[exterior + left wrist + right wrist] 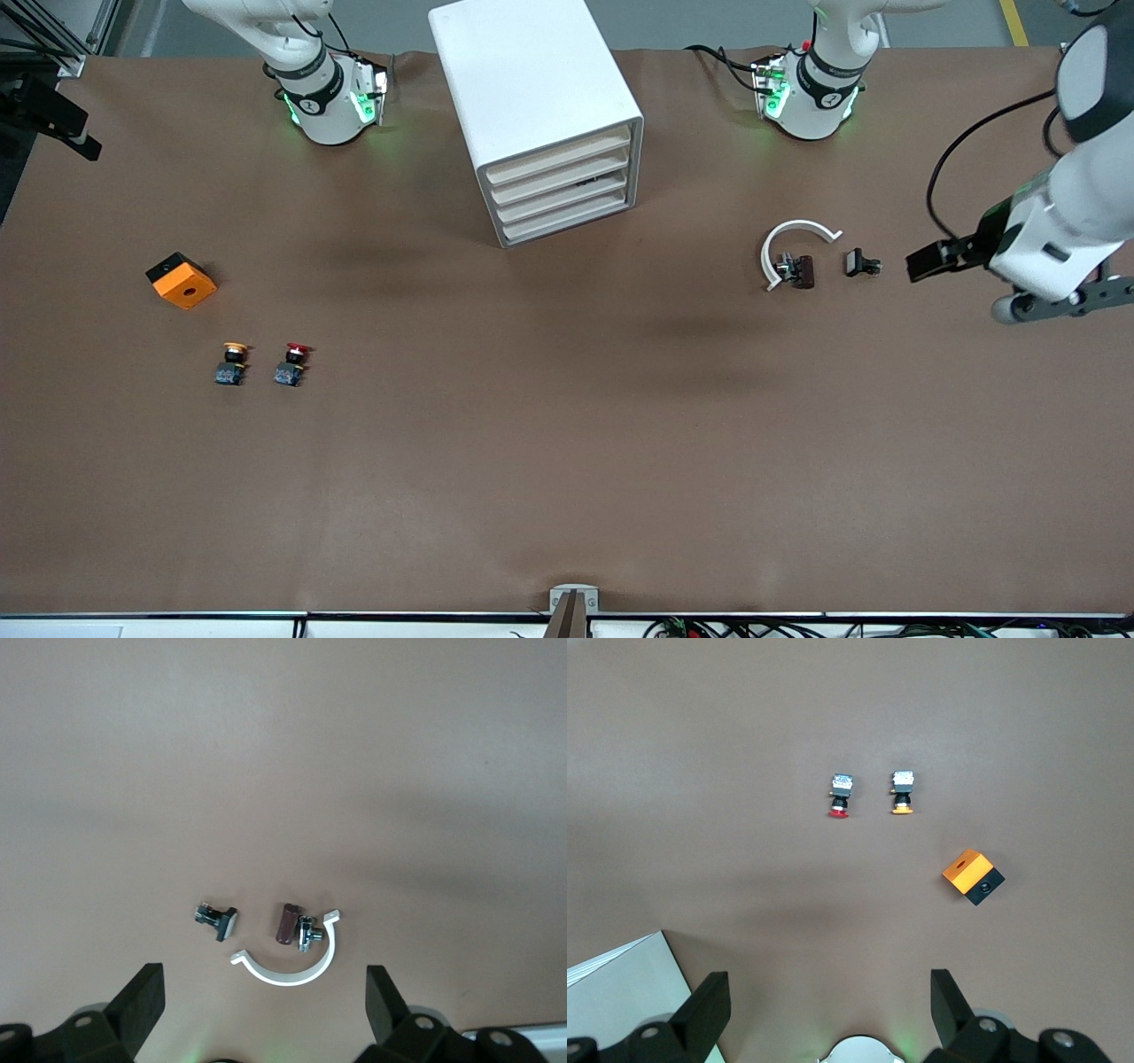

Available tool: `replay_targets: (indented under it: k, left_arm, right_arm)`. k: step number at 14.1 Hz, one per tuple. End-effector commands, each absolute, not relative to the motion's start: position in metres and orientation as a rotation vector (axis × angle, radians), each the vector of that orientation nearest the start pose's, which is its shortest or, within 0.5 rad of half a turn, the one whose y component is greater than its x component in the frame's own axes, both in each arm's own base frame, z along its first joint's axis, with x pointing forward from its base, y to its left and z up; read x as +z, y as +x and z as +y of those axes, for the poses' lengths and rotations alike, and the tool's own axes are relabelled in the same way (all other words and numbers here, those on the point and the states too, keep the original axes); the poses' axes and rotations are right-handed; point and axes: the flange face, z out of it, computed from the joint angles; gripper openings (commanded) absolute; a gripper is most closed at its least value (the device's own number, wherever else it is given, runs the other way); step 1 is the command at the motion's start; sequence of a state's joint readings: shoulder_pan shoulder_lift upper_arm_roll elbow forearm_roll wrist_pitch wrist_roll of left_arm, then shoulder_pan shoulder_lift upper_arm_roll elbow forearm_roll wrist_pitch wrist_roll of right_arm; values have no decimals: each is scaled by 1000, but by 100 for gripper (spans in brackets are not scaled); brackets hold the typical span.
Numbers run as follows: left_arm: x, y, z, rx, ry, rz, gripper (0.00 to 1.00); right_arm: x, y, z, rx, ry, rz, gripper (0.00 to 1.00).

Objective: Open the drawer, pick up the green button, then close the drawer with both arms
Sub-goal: 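Reach the left gripper toward the white cabinet's drawer handle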

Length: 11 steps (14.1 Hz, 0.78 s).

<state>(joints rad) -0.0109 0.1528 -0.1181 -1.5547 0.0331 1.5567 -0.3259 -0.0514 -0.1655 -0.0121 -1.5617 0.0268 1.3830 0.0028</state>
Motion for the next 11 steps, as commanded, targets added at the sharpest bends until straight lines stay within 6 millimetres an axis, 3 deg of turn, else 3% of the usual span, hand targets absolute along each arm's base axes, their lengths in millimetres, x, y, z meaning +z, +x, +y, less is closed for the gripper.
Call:
replay_targets:
  k: [1, 5, 9, 11]
  left_arm:
    - [512, 603, -93, 259, -3049, -414, 100]
    - [459, 607, -145, 363, -2946, -686, 100]
    - [412, 596, -220, 388, -2734, -1062, 100]
    - [390, 593, -235, 418, -2642, -1195, 100]
  right_arm:
    - [706, 474, -27, -6, -3099, 112, 100]
    - [713, 475, -29, -23, -3102, 103, 100]
    - [711, 477, -28, -18, -3102, 112, 100]
    - [703, 483, -28, 20, -3103, 113, 100]
